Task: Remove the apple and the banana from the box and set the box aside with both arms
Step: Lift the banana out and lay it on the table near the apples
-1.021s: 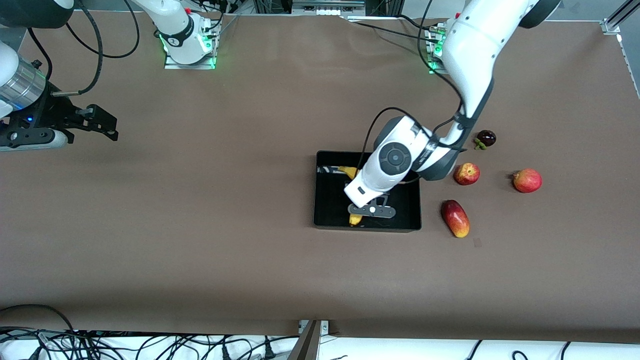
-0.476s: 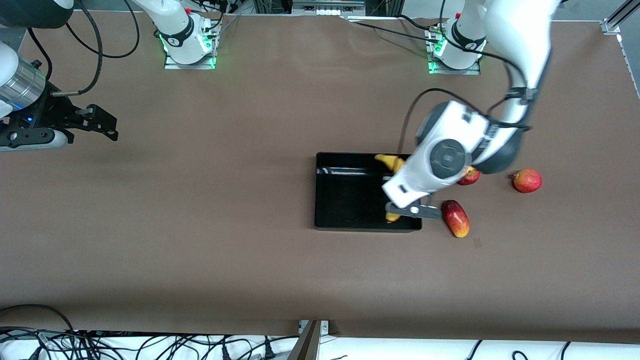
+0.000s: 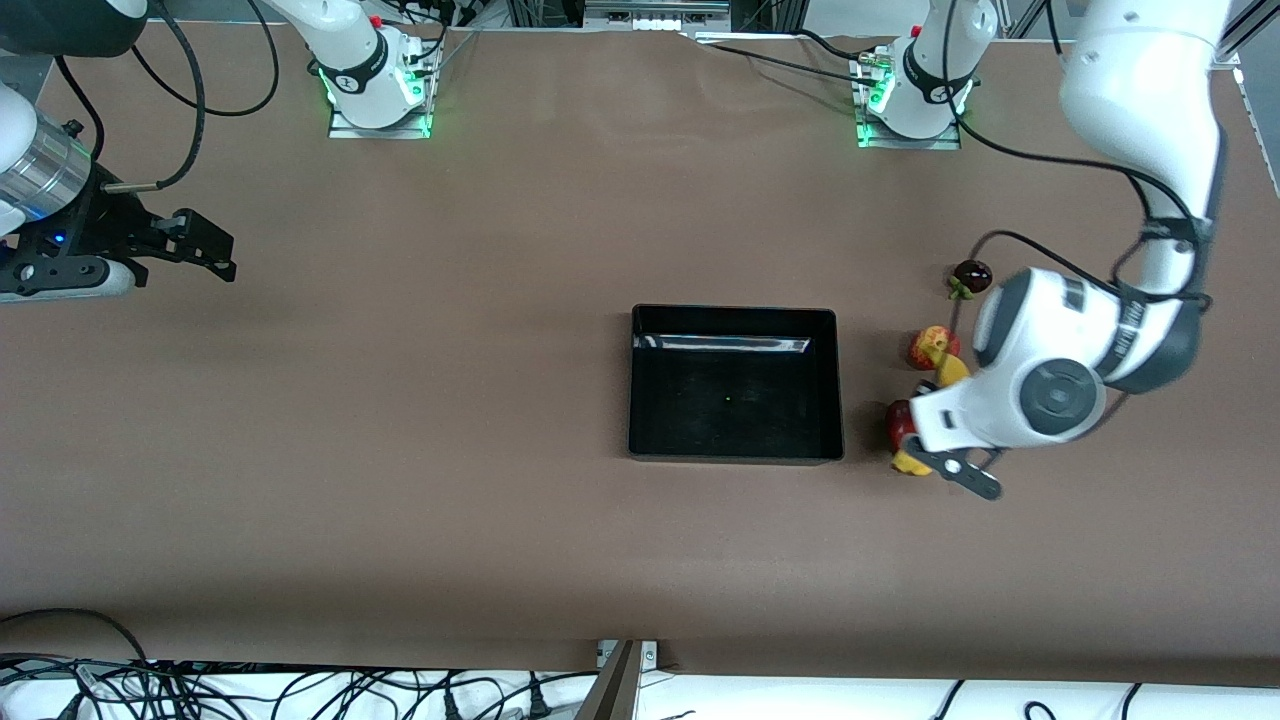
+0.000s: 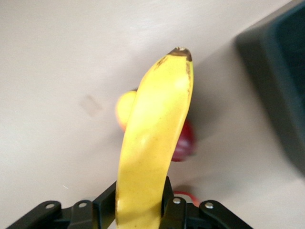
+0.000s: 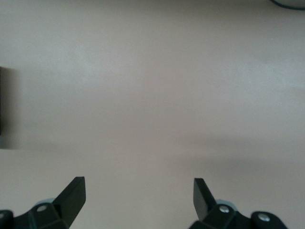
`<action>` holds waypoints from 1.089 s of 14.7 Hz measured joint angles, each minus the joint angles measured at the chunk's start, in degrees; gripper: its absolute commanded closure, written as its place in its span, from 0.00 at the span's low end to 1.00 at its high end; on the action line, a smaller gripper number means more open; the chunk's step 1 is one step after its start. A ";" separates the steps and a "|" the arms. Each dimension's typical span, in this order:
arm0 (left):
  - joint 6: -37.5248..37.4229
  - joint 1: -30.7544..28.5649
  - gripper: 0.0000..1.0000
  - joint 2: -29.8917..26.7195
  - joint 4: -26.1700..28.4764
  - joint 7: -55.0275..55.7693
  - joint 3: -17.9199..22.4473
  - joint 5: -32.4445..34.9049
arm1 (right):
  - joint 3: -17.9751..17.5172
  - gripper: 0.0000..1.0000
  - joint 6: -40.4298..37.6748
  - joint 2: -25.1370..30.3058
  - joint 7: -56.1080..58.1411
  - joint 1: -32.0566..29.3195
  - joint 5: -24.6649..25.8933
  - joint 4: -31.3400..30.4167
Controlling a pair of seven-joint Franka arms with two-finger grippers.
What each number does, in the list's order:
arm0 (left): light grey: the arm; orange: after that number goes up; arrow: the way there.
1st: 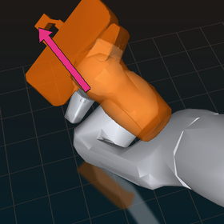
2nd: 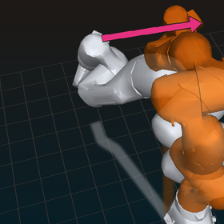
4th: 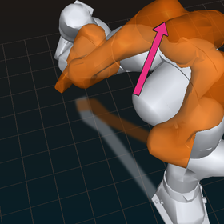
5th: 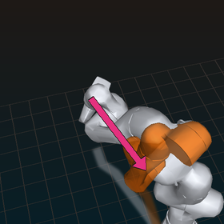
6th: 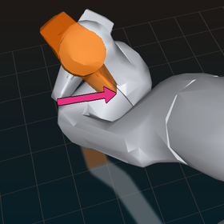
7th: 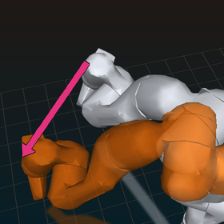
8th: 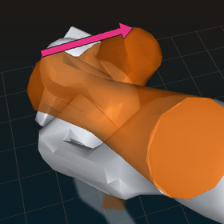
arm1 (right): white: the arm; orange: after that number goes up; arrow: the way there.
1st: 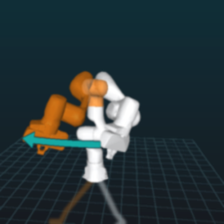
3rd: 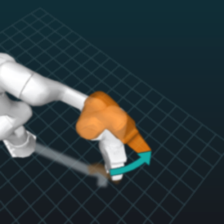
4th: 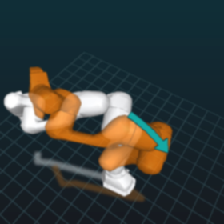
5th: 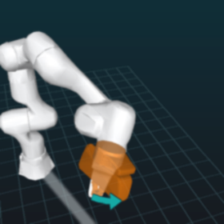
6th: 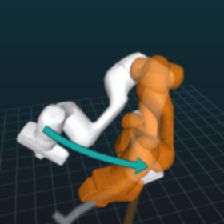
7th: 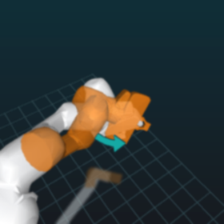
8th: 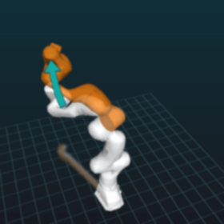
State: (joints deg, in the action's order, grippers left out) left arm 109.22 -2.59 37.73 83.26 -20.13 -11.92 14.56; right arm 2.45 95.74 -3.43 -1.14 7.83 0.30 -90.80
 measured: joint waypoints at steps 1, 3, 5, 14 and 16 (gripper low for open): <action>2.27 -1.85 0.95 1.02 0.12 -3.51 0.03 0.13 | 0.00 0.00 0.00 0.00 0.00 0.00 0.00 0.00; 6.68 -4.76 0.95 2.66 1.23 -8.32 0.05 0.15 | 0.00 0.00 0.00 0.00 0.00 -0.01 0.00 0.00; 10.76 -6.95 0.94 3.41 4.26 -9.45 0.13 0.19 | 0.00 0.00 0.05 0.00 0.00 -0.01 0.00 0.00; 19.63 -11.91 0.66 3.60 11.03 -11.08 -0.01 0.20 | -0.20 0.00 0.62 -1.41 0.00 0.02 0.00 0.00; 21.17 -12.62 0.03 3.61 12.13 -11.08 0.00 0.20 | -0.44 0.00 0.80 -1.40 0.00 0.05 0.00 0.06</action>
State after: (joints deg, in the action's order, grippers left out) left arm 130.38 -15.21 41.34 95.40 -31.21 -11.92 14.76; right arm 2.01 96.54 -4.83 -1.14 7.87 0.30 -90.74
